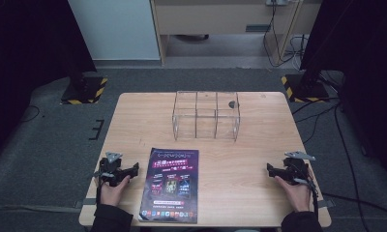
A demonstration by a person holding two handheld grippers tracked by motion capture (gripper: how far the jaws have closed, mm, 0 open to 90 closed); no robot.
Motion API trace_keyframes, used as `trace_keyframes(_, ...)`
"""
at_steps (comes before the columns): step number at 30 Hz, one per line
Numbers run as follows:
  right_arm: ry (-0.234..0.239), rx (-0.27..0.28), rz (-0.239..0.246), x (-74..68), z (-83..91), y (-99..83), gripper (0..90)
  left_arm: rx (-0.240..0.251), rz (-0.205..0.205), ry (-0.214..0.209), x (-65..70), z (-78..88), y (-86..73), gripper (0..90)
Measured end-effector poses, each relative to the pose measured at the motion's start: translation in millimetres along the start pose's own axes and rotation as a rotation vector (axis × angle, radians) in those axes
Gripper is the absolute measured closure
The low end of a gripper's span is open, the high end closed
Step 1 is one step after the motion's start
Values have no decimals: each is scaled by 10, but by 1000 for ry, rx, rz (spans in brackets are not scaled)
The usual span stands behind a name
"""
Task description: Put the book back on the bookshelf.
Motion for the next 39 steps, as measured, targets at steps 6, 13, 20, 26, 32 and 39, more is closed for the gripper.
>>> trace_keyframes(6,27,55,-11,-64,117,103,66,50,7,-52,130,125,67,178)
trace_keyframes(13,51,101,-19,-160,275,226,74,71,2,-100,277,172,92,206)
trace_keyframes(20,110,142,-8,-383,433,356,76,79,-6,-133,417,221,97,217)
trace_keyframes(26,134,153,10,-542,483,407,77,75,-12,-153,522,241,67,220)
trace_keyframes(32,158,171,22,-689,526,488,75,71,-21,-172,619,237,46,229)
trace_keyframes(39,190,181,24,-841,580,543,75,62,-34,-188,707,223,25,246)
Point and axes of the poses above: each handheld gripper's, and its own axes: z roughly backward along the jaws, y roughly out of its top, x roughly to its right, the point moved 9 cm from there along -z, roughly forward along the jaws, and after that the axes turned 9 degrees about -y, right-handed, at the moved point
